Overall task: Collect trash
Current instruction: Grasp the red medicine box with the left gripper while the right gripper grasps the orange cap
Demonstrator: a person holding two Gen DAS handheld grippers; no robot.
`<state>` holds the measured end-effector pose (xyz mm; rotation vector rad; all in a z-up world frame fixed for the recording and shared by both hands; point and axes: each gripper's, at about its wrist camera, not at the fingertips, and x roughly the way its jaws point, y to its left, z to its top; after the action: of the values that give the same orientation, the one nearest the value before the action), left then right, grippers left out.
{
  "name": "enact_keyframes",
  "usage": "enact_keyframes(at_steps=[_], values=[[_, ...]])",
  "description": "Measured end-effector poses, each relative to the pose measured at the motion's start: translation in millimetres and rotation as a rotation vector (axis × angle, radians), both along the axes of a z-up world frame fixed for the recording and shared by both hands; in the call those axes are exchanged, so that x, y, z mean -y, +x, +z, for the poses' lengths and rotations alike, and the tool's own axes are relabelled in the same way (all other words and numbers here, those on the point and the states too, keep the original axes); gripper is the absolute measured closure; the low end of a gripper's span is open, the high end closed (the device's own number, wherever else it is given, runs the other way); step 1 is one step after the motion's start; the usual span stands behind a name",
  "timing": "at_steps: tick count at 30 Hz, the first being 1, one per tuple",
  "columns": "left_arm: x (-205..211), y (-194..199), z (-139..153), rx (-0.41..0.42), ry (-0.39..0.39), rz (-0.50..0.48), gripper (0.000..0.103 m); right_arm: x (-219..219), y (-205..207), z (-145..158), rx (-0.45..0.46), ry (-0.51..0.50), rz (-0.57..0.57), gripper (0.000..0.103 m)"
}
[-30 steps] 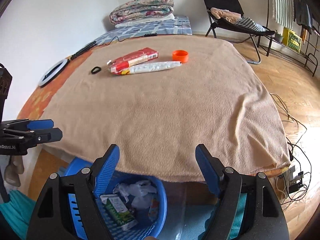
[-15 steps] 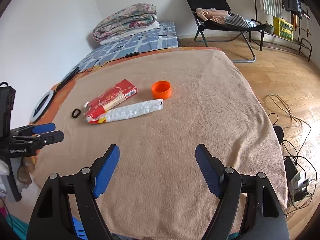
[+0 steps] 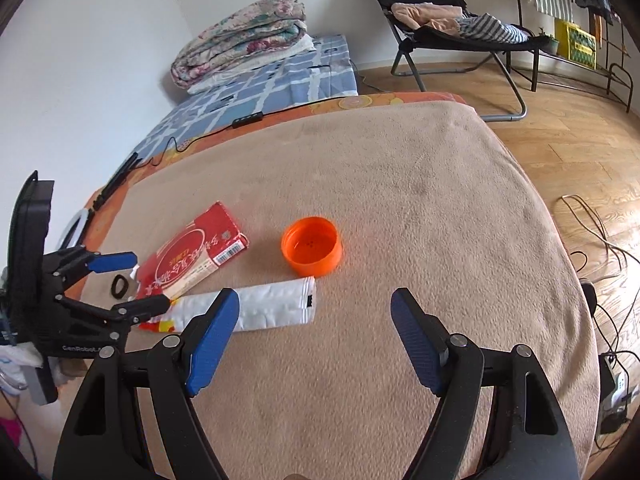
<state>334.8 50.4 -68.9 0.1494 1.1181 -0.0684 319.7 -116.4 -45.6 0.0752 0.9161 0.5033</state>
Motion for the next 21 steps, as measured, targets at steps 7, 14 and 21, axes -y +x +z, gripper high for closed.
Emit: enact_keyframes(at_steps=[7, 14, 21], values=[[-5.8, 26.2, -14.6, -0.019, 0.004, -0.011, 0.014, -15.3, 26.3, -17.9, -0.034, -0.007, 0.01, 0.025], [-16.4, 39.2, -22.8, -0.026, -0.057, 0.021, 0.01, -35.1, 38.1, -27.7, -0.037, -0.057, 0.041, 0.025], [-32.2, 45.0, -27.8, -0.018, -0.161, 0.092, 0.01, -47.6, 50.1, -37.5, -0.034, -0.118, 0.044, 0.025]])
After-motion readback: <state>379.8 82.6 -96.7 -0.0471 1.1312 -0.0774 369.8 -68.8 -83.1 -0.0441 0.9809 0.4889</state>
